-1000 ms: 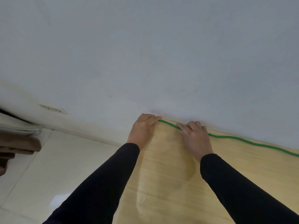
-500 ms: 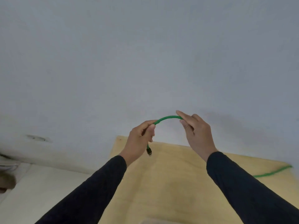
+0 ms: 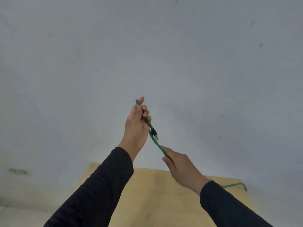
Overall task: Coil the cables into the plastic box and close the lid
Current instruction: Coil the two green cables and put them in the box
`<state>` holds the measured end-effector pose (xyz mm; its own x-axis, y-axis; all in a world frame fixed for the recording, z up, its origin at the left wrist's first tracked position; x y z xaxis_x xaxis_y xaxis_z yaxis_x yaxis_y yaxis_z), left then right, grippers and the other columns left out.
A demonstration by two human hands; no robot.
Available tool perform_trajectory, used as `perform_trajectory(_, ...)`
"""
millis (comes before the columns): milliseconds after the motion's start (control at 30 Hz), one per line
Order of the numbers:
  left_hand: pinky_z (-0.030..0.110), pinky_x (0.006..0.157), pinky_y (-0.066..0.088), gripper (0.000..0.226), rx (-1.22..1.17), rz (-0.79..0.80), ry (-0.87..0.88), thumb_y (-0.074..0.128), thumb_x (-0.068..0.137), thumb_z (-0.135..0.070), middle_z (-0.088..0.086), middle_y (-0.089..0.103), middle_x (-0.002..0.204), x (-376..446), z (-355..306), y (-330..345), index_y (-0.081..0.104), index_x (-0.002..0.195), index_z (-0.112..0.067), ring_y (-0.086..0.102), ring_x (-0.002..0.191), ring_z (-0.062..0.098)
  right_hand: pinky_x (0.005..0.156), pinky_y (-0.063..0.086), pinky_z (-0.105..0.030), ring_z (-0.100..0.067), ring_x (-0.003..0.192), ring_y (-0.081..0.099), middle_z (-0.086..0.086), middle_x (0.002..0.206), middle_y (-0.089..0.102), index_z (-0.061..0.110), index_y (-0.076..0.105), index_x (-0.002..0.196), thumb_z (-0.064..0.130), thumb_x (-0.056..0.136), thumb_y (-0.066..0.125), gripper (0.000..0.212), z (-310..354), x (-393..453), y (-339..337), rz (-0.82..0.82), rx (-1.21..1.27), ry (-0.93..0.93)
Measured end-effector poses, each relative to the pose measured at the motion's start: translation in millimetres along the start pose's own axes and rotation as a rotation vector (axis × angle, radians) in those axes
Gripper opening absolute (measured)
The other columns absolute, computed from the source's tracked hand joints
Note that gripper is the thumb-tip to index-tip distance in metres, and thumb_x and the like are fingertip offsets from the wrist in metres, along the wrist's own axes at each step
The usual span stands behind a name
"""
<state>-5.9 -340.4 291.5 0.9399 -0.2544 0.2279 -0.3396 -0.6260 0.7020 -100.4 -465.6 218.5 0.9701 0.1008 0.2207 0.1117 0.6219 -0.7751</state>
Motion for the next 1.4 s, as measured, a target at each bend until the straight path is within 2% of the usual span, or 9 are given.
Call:
perform_trajectory(267,0.011,0.064,0.045,0.031,0.955,0.408,0.033,0.034,0.101,-0.02,-0.003,0.062,0.079,-43.4,27.8,29.7,0.052,0.126,-0.022,0.058,0.067,0.001,0.058,0.041,-0.014,-0.005,0.057,0.051,0.007,0.07,0.06,0.026,0.068,0.1,0.026,0.087,0.059,0.015,39.2,-8.8,-111.0,0.014,-0.062,-0.028)
perform_trajectory(400,0.016,0.058,0.041,0.031,0.859,0.612,-0.168,0.034,0.101,-0.022,0.0,0.058,0.066,-60.0,22.4,34.5,0.057,0.122,-0.018,0.05,0.055,0.011,0.06,0.042,-0.011,-0.007,0.062,0.054,0.0,0.07,0.062,0.021,0.071,0.09,0.019,0.077,0.072,0.013,43.0,-9.2,-169.7,0.121,0.13,0.016)
perform_trajectory(567,0.015,0.049,0.03,0.037,0.364,0.649,-0.297,0.032,0.095,-0.026,-0.011,0.039,0.051,-66.8,5.6,54.6,0.063,0.113,-0.015,0.031,0.044,0.004,0.05,0.039,-0.012,-0.001,0.051,0.048,0.012,0.054,0.058,0.02,0.07,0.075,0.03,0.075,0.067,0.01,31.8,2.5,-184.3,-0.215,0.332,-0.027)
perform_trajectory(767,0.014,0.048,0.036,0.035,-0.164,0.459,-0.202,0.028,0.101,-0.023,-0.009,0.037,0.052,-31.2,-22.8,79.6,0.058,0.117,-0.015,0.032,0.043,0.003,0.046,0.033,-0.025,-0.01,0.048,0.039,-0.001,0.061,0.047,0.022,0.061,0.116,0.022,0.097,0.04,0.028,28.4,25.1,-95.4,-0.3,0.449,0.156)
perform_trajectory(933,0.017,0.06,0.04,0.032,-0.053,0.24,0.006,0.026,0.102,-0.025,-0.007,0.048,0.062,8.4,-37.1,63.7,0.051,0.122,-0.019,0.041,0.051,0.005,0.056,0.039,-0.02,-0.011,0.057,0.048,0.01,0.069,0.051,0.024,0.051,0.125,0.032,0.097,0.038,0.032,58.5,15.9,-52.2,0.041,0.081,0.063)
perform_trajectory(1033,0.027,0.068,0.038,0.034,0.565,0.2,0.141,0.027,0.102,-0.028,-0.005,0.052,0.068,13.2,-38.0,41.1,0.049,0.128,-0.025,0.046,0.06,0.009,0.054,0.037,-0.011,0.0,0.056,0.046,0.01,0.077,0.057,0.016,0.062,0.11,0.03,0.095,0.044,0.027,78.9,13.3,-68.5,0.111,-0.047,-0.013)
perform_trajectory(1133,0.033,0.06,0.041,0.033,0.942,0.428,0.103,0.033,0.1,-0.033,-0.003,0.06,0.072,-8.0,-24.0,21.5,0.05,0.129,-0.03,0.053,0.062,0.009,0.055,0.036,-0.016,-0.005,0.054,0.047,0.003,0.068,0.06,0.017,0.068,0.087,0.034,0.088,0.057,0.02,83.2,19.2,-111.0,0.009,-0.135,-0.04)
perform_trajectory(1267,0.022,0.055,0.037,0.035,0.784,0.694,-0.197,0.031,0.101,-0.029,-0.001,0.055,0.061,-44.9,-5.9,17.3,0.057,0.124,-0.024,0.043,0.052,0.011,0.069,0.047,-0.022,-0.011,0.072,0.064,0.006,0.075,0.072,0.022,0.073,0.078,0.027,0.078,0.07,0.005,72.4,22.1,-153.4,-0.027,0.016,-0.034)
perform_trajectory(1400,0.018,0.051,0.033,0.042,0.365,0.676,-0.303,0.026,0.098,-0.029,-0.009,0.041,0.047,-52.3,-10.1,31.2,0.061,0.12,-0.019,0.03,0.045,0.007,0.043,0.03,-0.011,-0.003,0.041,0.036,0.015,0.043,0.05,0.025,0.073,0.085,0.019,0.084,0.063,0.011,44.8,25.6,-157.0,-0.288,0.367,0.03)
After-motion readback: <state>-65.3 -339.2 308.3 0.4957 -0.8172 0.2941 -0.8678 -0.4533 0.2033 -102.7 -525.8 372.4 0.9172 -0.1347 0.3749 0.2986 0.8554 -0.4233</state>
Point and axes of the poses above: each hand's wrist, its own x-axis towards the middle knuckle, its own y-axis out of the palm, z = x × y, the point moved 2 cm from there along x, towards the middle knuckle
